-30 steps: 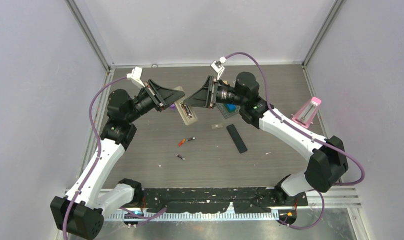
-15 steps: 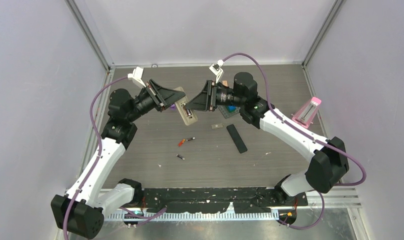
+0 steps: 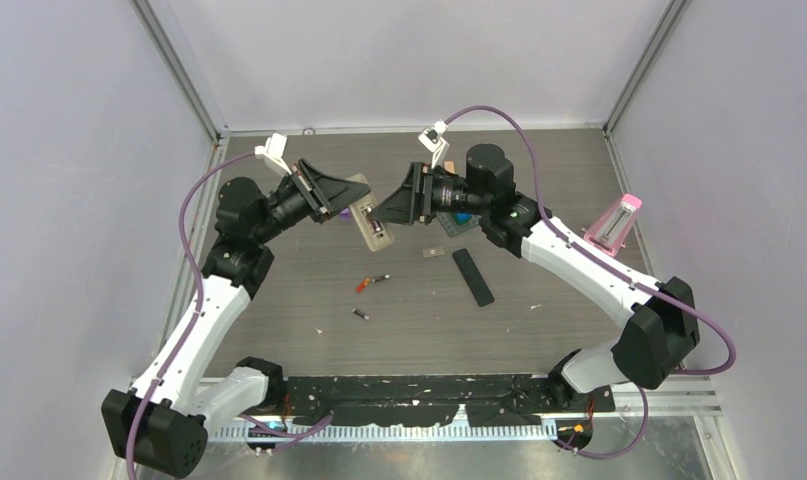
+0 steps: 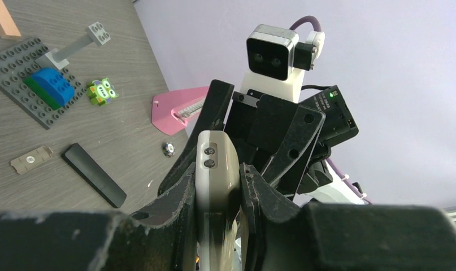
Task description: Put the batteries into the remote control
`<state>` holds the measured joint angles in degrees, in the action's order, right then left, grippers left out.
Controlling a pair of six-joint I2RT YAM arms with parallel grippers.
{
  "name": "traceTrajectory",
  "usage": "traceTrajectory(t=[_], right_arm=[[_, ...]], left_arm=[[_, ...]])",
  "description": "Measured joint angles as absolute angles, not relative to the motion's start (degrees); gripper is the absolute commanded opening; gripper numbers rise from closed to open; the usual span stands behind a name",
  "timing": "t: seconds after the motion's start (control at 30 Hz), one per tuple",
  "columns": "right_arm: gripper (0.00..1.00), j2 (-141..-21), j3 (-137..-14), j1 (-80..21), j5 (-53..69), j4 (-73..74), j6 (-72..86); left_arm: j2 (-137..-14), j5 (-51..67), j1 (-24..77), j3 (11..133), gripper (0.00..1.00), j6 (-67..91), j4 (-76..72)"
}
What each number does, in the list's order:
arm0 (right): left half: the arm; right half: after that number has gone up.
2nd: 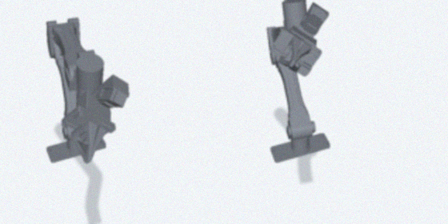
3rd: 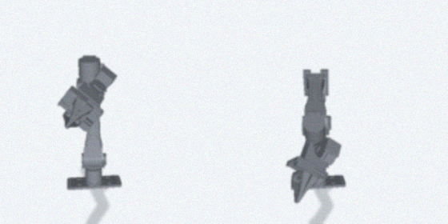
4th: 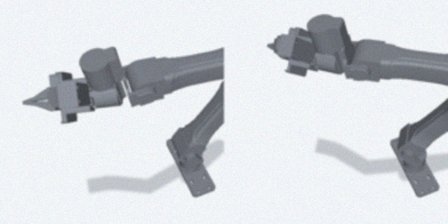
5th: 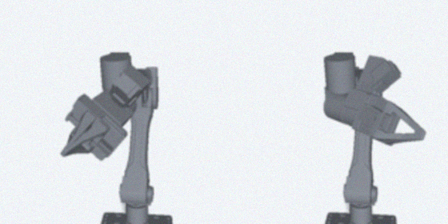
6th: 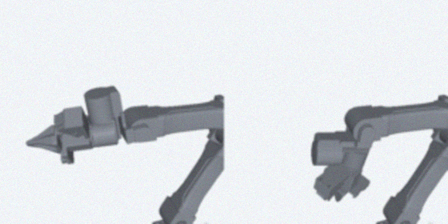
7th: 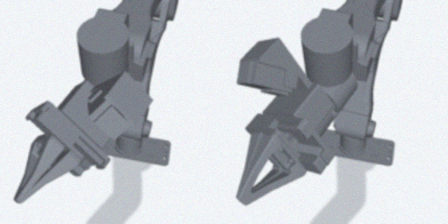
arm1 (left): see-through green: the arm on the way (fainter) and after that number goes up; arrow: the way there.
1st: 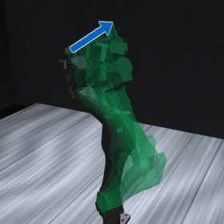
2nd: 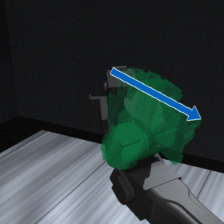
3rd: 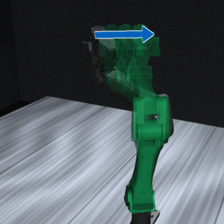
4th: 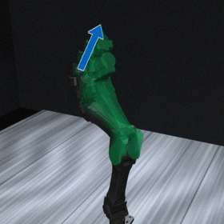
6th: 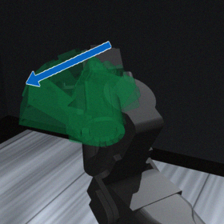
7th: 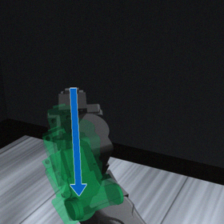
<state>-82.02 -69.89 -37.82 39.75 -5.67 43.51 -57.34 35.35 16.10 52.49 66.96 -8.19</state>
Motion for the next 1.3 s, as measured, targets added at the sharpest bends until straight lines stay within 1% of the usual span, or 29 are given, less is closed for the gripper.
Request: traceTrajectory(t=[0.1, 0.2, 0.57, 0.63, 0.9, 0.97, 1.03, 1.1, 1.17, 1.23, 1.27, 1.3], right_arm=[[0.74, -82.0, -69.9, -37.8, 39.7, -5.2, 43.2], [0.74, -81.9, -69.9, -37.8, 40.2, -5.1, 42.7], [0.72, -79.8, -69.9, -38.2, 42.9, -4.0, 36.7], [0.7, -79.7, -69.9, -38.6, 42.7, -3.0, 35.2], [0.57, -79.8, -70.1, -40.1, 41.4, 0.7, 32.6], [0.52, -79.9, -70.7, -40.5, 41.0, 1.7, 32.5], [0.45, -79.9, -71.1, -40.7, 40.5, 2.3, 32.4], [0.41, -79.9, -71.4, -40.8, 40.0, 2.5, 32.4], [0.38, -79.9, -71.6, -40.9, 39.6, 2.9, 32.4], [0.38, -79.9, -71.8, -41.1, 39.0, 3.1, 32.6], [0.38, -79.9, -71.8, -41.1, 38.8, 3.2, 32.9], [0.4, -79.9, -71.8, -41.1, 38.6, 3.3, 33.2]], left_arm=[[-57.1, 35.7, 16.1, 52.5, 0.0, 66.0, -8.3], [-56.8, 36.0, 16.1, 52.5, 0.0, 64.5, -8.4], [-56.4, 37.1, 16.1, 52.5, 0.0, 61.0, -9.2], [-56.4, 37.2, 16.1, 52.5, 0.0, 60.9, -9.2], [-55.9, 37.2, 16.1, 52.5, 0.0, 60.9, -9.4], [-55.9, 37.2, 16.1, 52.4, 0.0, 60.8, -9.3], [-55.9, 37.2, 16.1, 52.4, 0.0, 60.8, -9.4], [-55.9, 37.1, 16.1, 52.4, 0.0, 60.7, -9.3], [-55.9, 37.1, 16.0, 52.3, 0.0, 60.6, -9.2], [-55.9, 37.1, 16.0, 52.3, 0.0, 60.5, -9.2], [-55.9, 37.1, 16.0, 52.3, 0.0, 60.4, -9.3], [-55.9, 37.1, 16.0, 52.3, 0.0, 60.3, -9.3]])
